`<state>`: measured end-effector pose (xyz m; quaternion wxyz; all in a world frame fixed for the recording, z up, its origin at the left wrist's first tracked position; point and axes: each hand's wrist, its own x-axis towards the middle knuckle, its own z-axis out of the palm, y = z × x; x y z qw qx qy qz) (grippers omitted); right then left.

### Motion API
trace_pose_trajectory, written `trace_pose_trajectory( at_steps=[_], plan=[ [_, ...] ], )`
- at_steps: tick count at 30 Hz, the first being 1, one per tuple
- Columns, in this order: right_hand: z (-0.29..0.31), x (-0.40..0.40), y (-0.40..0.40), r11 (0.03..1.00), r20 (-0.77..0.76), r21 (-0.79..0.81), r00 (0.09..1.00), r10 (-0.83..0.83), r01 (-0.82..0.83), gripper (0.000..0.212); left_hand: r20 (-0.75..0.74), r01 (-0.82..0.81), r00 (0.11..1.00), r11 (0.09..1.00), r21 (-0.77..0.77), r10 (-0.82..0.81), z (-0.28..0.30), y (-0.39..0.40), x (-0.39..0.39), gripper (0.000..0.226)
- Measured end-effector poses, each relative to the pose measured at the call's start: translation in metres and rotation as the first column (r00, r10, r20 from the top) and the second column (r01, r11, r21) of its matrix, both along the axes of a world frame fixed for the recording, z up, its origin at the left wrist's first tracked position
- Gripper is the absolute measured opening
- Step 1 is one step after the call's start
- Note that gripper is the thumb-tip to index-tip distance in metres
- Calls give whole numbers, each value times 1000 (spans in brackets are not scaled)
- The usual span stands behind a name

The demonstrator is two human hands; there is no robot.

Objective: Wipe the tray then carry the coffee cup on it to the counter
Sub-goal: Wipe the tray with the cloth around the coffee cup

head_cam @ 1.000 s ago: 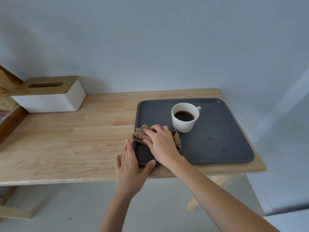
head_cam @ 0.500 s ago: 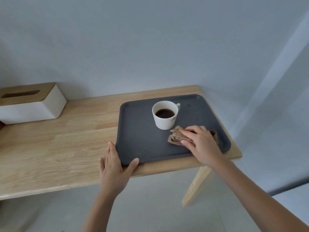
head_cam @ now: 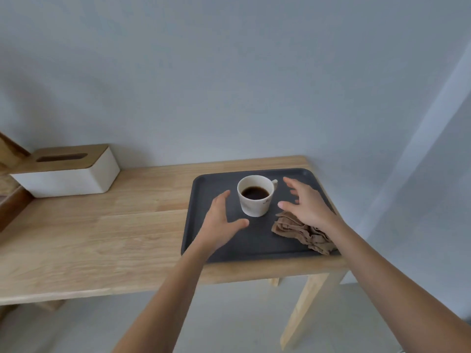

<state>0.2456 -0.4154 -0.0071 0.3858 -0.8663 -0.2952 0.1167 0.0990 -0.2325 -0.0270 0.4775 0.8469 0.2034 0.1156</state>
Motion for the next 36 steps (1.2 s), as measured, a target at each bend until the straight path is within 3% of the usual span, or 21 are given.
trace_pose_trajectory(
  at_steps=[3,5,8,15,19,27,34,36],
  plan=[
    [-1,6,15,998,-136,51,990,44,-38,81,8,-50,999,982,-184,53,-7,-4,24,85],
    [-1,10,22,994,-143,90,987,78,-66,81,42,-81,995,973,-215,92,-11,-4,32,71],
    [-3,15,30,991,-109,101,989,101,-91,75,78,-114,988,973,-201,132,-15,-2,36,58],
    [-3,17,66,983,-120,136,983,136,-120,71,83,-156,982,977,-148,170,-14,33,40,52],
    [-4,19,98,979,-138,161,980,146,-123,68,62,-180,981,983,-38,182,-11,63,41,46],
    [-1,20,153,972,-156,196,975,161,-129,67,13,-239,971,969,67,239,-4,110,43,49],
    [-4,21,173,968,-167,217,972,163,-125,66,-7,-244,970,970,25,244,-4,125,42,48],
    [-2,17,169,968,-166,207,970,177,-141,76,14,-235,972,972,9,235,-3,120,39,52]
  ],
)
